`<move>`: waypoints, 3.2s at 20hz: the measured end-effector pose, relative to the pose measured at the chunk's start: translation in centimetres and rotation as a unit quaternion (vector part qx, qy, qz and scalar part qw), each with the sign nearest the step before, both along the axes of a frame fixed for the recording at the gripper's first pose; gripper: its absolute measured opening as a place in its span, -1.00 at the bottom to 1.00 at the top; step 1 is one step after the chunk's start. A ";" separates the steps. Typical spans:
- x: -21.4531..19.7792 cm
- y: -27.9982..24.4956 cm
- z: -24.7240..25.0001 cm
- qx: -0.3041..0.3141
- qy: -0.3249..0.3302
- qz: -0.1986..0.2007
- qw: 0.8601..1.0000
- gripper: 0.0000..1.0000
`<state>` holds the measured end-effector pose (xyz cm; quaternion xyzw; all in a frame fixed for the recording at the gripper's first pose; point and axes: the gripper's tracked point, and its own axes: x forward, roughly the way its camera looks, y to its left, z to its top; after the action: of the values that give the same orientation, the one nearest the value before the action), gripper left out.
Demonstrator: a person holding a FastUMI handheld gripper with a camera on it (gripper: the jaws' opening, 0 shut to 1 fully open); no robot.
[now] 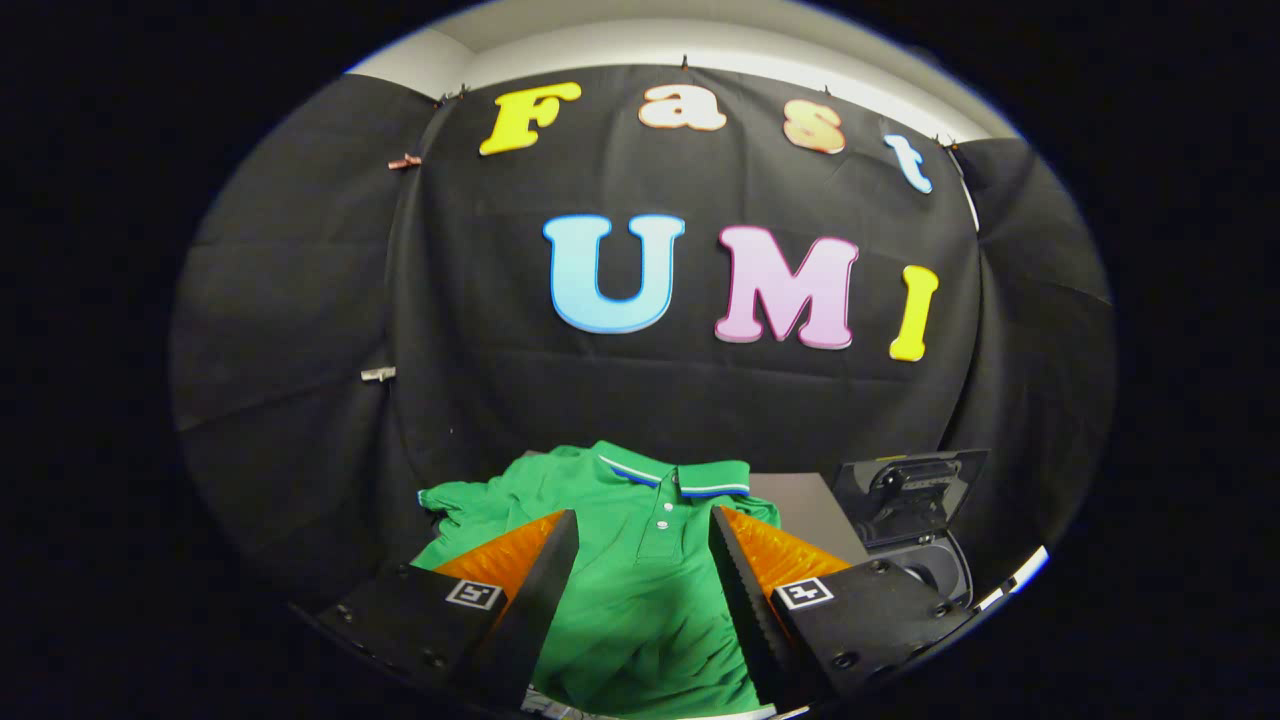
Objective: Put the clothes into the washing machine and then close the washing machine lid.
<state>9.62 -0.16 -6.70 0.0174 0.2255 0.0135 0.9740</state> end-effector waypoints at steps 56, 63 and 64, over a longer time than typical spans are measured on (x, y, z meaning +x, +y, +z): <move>7.0 -14.2 -4.2 0.015 0.249 0.063 0.966 -0.90; 6.1 -28.7 -4.0 0.050 0.244 0.076 0.965 -0.89; 5.9 -30.9 -4.1 0.056 0.244 0.080 0.965 -0.90</move>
<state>15.53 -31.06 -10.80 0.0562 0.4560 0.0991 0.8827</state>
